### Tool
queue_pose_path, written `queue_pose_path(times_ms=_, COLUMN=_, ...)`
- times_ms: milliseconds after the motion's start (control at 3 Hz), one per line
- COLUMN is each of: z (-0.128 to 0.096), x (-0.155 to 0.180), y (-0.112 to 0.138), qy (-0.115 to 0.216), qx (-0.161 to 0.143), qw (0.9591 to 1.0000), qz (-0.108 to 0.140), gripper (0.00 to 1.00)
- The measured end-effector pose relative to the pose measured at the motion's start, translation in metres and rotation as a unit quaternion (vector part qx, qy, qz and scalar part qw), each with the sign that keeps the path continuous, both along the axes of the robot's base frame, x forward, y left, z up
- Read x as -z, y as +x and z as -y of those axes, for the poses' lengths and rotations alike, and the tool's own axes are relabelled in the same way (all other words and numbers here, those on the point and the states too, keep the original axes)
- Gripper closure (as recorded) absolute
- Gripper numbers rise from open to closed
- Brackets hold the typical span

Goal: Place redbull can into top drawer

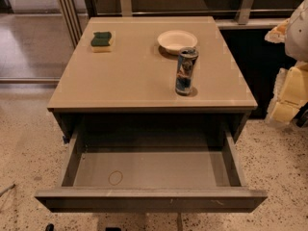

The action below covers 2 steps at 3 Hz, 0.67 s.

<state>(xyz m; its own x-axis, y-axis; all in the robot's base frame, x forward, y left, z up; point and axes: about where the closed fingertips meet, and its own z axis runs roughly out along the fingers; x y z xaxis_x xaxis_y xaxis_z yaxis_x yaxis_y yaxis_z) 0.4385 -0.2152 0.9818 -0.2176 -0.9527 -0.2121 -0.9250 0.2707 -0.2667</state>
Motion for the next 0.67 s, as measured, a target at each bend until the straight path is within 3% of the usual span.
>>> queue_pose_path(times_ms=333, z=0.0, x=0.0, y=0.0, qy=0.0, qx=0.0, qw=1.0, qz=0.0, gripper=0.0)
queue_pose_path(times_ms=667, z=0.0, x=0.002, y=0.011, qy=0.02, qx=0.012, qw=0.9996, qz=0.014, gripper=0.14)
